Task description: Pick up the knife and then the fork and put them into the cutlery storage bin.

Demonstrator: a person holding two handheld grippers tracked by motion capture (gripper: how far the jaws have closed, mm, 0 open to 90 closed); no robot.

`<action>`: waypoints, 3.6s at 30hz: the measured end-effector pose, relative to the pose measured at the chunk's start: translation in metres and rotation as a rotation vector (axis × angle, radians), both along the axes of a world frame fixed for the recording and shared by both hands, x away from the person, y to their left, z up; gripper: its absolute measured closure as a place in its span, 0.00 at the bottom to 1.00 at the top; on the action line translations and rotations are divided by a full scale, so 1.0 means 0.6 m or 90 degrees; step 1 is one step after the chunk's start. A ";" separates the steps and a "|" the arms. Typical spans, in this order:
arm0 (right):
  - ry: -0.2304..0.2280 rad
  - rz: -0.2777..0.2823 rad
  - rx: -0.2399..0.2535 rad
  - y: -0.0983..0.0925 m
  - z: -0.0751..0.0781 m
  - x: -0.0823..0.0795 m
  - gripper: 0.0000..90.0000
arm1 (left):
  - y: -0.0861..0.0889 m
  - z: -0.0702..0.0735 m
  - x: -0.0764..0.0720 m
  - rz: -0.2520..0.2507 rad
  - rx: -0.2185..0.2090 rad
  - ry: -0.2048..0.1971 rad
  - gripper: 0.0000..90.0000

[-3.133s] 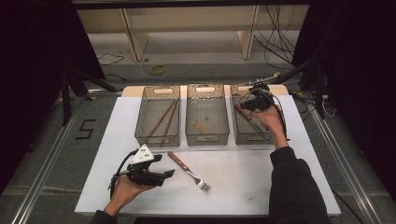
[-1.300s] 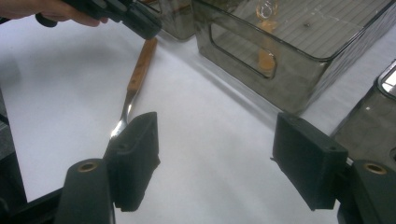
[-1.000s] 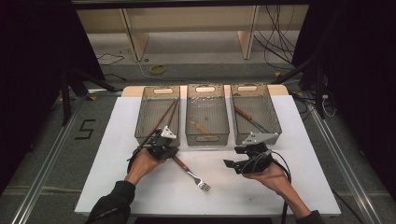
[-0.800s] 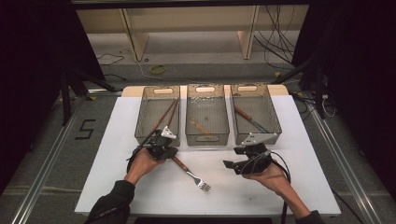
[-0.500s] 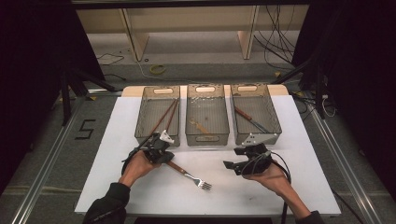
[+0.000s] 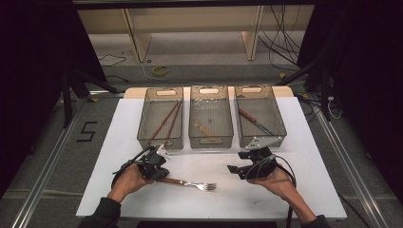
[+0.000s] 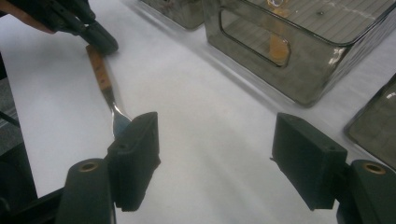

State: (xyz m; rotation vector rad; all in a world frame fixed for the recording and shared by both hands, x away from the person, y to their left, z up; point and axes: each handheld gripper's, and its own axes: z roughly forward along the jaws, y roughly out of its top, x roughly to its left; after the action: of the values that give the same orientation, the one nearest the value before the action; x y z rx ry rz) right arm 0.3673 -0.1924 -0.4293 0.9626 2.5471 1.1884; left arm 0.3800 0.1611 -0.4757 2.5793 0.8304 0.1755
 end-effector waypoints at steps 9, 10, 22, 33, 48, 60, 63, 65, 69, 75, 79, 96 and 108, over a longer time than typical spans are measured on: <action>0.002 0.000 -0.002 -0.001 -0.002 -0.001 0.36 | 0.001 0.002 -0.029 -0.029 0.007 0.028 0.97; 0.003 0.000 -0.002 -0.001 -0.002 -0.001 0.36 | 0.002 0.003 -0.030 -0.036 0.013 0.031 0.97; 0.002 -0.001 0.002 -0.001 -0.003 -0.001 0.36 | 0.003 0.030 -0.042 -0.073 -0.018 -0.012 0.71; 0.007 0.004 0.002 0.000 -0.003 -0.002 0.36 | -0.006 0.019 -0.052 -0.113 0.014 0.009 0.45; 0.008 0.008 -0.001 0.001 -0.005 -0.001 0.36 | -0.028 0.004 -0.056 -0.142 0.061 0.007 0.64; 0.010 0.007 -0.002 0.002 -0.006 0.000 0.36 | -0.037 0.008 -0.059 -0.188 0.092 0.016 0.80; 0.010 0.007 -0.002 0.003 -0.007 0.000 0.37 | -0.036 0.007 -0.060 -0.195 0.087 0.013 0.83; 0.011 0.007 -0.003 0.003 -0.006 -0.001 0.37 | -0.037 0.008 -0.061 -0.205 0.093 0.005 0.83; 0.011 0.008 -0.001 0.003 -0.006 -0.001 0.37 | -0.036 0.007 -0.065 -0.204 0.082 -0.004 0.84; 0.011 0.017 0.002 0.009 -0.005 -0.003 0.37 | -0.041 0.010 -0.065 -0.211 0.082 -0.021 0.84; 0.010 0.035 0.005 0.020 -0.004 -0.006 0.37 | -0.050 0.015 -0.070 -0.217 0.074 -0.034 0.84; -0.060 0.209 -0.100 0.131 -0.017 -0.050 0.37 | -0.104 0.054 -0.083 -0.267 0.060 -0.077 0.84; -0.066 0.262 -0.145 0.153 -0.035 -0.055 0.46 | -0.124 0.065 -0.092 -0.290 0.054 -0.088 0.84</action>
State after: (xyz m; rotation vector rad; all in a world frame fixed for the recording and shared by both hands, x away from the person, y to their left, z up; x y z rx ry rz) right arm 0.3340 -0.1004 -0.4502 0.3272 2.7956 0.9697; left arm 0.3249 0.0866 -0.4364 2.7203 0.1785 0.2502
